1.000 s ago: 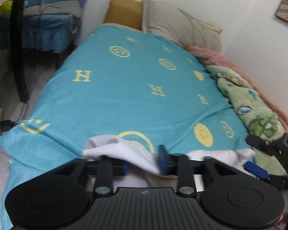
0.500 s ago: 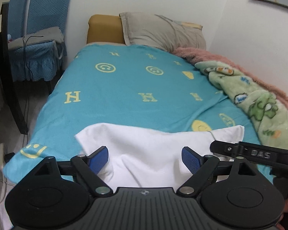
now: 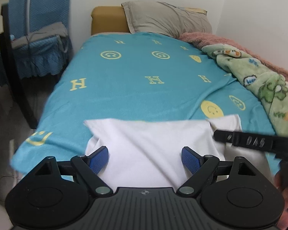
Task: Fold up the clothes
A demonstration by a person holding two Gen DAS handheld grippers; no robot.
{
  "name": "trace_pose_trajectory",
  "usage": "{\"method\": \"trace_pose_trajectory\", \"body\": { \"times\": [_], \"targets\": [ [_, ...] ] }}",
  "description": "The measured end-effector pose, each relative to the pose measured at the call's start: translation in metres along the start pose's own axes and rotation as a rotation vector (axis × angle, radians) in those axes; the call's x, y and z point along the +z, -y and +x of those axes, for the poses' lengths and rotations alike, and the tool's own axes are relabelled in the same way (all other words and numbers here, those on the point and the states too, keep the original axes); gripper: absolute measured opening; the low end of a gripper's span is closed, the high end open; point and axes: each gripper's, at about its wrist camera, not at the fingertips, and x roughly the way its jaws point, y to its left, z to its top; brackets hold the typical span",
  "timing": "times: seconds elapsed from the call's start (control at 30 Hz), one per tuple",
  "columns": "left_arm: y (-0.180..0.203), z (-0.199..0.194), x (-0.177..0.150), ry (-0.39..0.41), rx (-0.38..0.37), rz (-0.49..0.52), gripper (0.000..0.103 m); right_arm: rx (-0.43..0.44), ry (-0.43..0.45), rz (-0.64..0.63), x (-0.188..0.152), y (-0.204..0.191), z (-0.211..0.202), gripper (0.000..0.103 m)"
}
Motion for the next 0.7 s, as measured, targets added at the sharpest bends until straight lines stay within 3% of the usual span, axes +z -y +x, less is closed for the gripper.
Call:
{"method": "trace_pose_trajectory", "body": {
  "times": [0.3, 0.5, 0.7],
  "targets": [
    [0.019, -0.058, -0.023, 0.06, 0.022, 0.036, 0.085, -0.024, 0.014, 0.003, -0.02, 0.005, -0.056, 0.055],
    [0.024, -0.047, -0.038, 0.003, 0.049, 0.054, 0.085, -0.046, -0.075, 0.005, -0.038, 0.006, -0.043, 0.055],
    [0.026, -0.038, -0.046, -0.028, 0.073, 0.054, 0.085, -0.041, -0.082, 0.055, -0.04, 0.012, -0.047, 0.055]
  ]
}}
